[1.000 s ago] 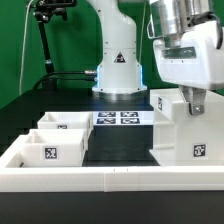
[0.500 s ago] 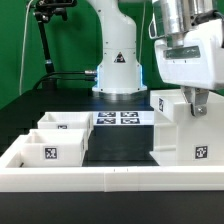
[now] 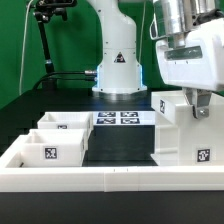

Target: Assemble drawer

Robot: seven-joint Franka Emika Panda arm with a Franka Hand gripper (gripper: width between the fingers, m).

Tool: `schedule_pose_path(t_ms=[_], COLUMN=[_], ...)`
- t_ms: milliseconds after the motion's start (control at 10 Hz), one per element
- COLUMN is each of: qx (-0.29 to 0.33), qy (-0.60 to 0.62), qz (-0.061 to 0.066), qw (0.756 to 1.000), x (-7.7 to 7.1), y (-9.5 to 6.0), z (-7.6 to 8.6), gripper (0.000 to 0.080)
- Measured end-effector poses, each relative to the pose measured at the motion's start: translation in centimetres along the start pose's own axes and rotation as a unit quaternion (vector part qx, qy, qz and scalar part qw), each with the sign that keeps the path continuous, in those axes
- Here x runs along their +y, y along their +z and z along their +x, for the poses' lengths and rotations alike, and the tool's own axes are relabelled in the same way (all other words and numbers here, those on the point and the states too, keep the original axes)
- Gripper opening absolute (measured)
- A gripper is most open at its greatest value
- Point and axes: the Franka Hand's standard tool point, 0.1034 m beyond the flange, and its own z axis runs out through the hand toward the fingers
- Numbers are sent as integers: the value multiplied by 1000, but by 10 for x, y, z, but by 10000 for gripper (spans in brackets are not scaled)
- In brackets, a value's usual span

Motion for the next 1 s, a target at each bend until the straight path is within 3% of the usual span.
schedule_pose_path(t_ms=[400,700,900,1000], qx=[-8,-8,-8,-8], qy=[12,10,9,9], qz=[-22,-25,-25,-25], qw=[1000,1000,1000,1000], x=[-4,-2,-2,-2], y=[1,1,1,1], z=[1,0,0,0], gripper=[44,53,412,412])
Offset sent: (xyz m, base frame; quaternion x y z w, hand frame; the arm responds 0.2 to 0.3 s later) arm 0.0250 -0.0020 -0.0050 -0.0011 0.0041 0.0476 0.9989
